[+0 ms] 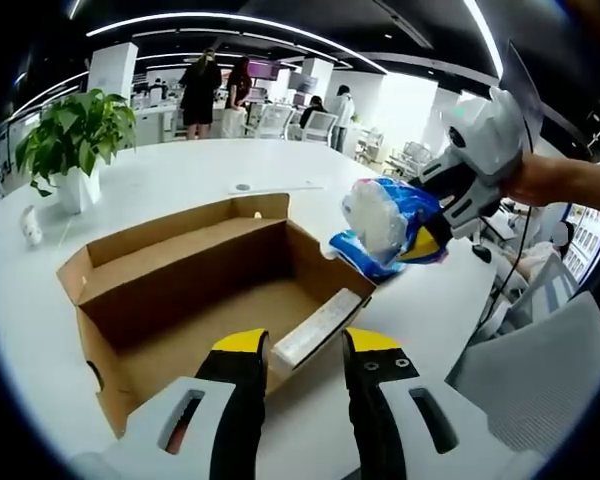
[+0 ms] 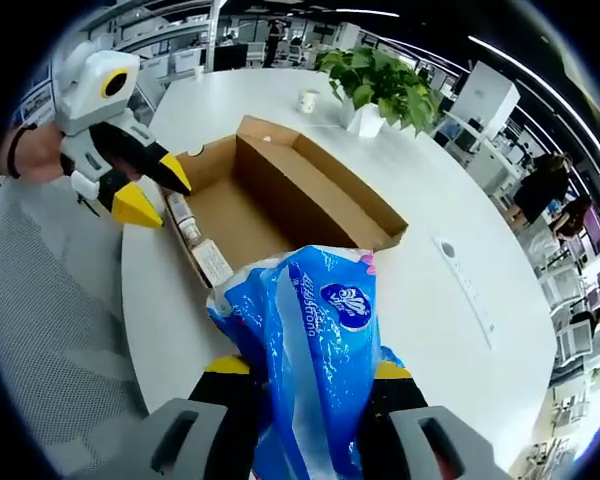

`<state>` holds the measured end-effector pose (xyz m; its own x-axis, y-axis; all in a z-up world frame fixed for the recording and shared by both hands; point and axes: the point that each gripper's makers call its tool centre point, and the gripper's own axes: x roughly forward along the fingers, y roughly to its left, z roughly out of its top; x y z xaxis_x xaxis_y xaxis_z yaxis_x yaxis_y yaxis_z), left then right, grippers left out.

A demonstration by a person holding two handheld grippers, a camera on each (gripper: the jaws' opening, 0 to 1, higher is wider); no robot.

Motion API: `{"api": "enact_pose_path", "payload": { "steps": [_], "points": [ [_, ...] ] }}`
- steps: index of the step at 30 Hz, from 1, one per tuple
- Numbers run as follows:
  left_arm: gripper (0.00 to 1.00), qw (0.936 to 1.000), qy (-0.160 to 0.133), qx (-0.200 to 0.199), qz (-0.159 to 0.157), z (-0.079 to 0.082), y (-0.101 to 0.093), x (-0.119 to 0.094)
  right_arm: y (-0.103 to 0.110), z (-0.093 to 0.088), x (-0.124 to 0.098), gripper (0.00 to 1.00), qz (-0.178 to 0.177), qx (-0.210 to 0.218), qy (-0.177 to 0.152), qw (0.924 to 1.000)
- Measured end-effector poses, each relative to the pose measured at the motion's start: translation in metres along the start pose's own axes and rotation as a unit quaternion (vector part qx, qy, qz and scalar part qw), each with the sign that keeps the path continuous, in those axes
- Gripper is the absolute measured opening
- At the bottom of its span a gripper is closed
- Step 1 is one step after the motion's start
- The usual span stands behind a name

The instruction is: Operate the shoe box by opening the lid, removing the specified soft item, and placing it in the target area until the item is outside and the box remains undamaged.

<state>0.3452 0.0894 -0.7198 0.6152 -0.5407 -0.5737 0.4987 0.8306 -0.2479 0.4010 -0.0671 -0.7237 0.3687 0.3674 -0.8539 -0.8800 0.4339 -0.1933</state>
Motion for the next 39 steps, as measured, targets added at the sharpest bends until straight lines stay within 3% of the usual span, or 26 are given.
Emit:
{"api": "enact_pose_path", "payload": {
  "steps": [21, 39],
  "points": [
    [0.3, 0.9999, 0.005, 0.007, 0.009, 0.0, 0.003, 0.002, -0.021, -0.087, -0.026, 0.35, -0.017, 0.031, 0.038, 0.9986],
    [0.3, 0.9997, 0.001, 0.0, 0.026, 0.002, 0.015, 0.0, -0.042, -0.151, -0.044, 0.36, -0.023, 0.046, 0.074, 0.9959]
  ]
}}
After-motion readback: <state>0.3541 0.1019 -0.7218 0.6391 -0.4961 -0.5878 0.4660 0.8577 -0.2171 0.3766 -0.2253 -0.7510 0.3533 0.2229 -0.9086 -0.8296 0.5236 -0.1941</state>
